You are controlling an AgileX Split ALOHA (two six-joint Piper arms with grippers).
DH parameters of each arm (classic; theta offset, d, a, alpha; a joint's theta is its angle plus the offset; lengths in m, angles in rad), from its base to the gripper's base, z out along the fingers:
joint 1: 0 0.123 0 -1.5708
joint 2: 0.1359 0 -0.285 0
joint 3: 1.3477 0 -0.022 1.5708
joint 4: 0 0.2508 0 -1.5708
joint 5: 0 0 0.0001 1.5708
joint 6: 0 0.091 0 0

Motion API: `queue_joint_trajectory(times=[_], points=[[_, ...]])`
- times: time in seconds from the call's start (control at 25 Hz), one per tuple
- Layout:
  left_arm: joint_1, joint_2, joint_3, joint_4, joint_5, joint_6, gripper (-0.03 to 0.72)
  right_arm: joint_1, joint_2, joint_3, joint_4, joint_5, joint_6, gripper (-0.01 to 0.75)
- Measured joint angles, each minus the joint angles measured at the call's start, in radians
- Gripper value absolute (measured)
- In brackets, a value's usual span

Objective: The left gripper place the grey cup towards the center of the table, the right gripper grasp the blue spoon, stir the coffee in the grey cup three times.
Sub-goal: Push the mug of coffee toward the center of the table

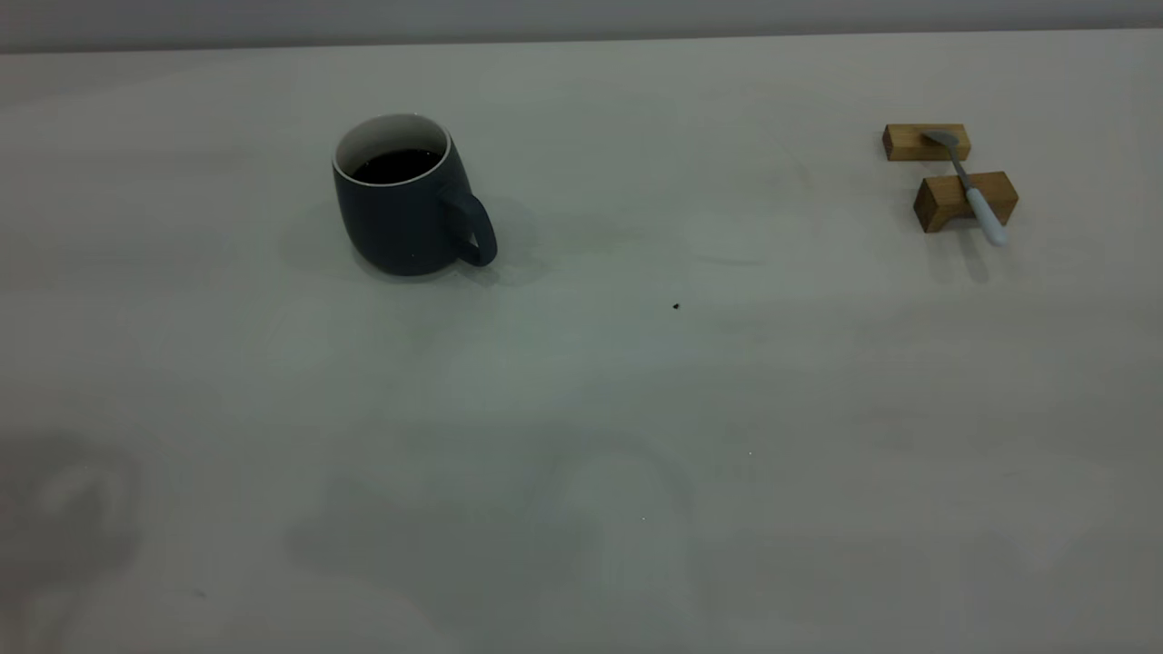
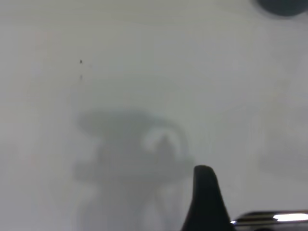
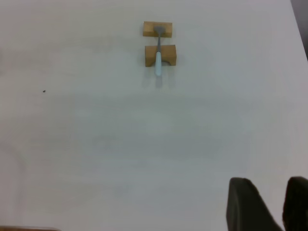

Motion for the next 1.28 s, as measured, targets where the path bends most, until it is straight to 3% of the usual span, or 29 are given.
queue_joint_trajectory(times=[0.36,0.84,1.28], points=[[0.0,0.513,-0.284,0.0,-0.105,0.231,0.585,0.0,0.0,0.0,0.0,0.0,0.0,0.238],[0.0,1.004,-0.684,-0.021,-0.149,0.875,0.585,0.0,0.0,0.0,0.0,0.0,0.0,0.238],[-0.021,1.286,-0.938,-0.423,-0.083,1.609,0.585,0.0,0.0,0.0,0.0,0.0,0.0,0.238]])
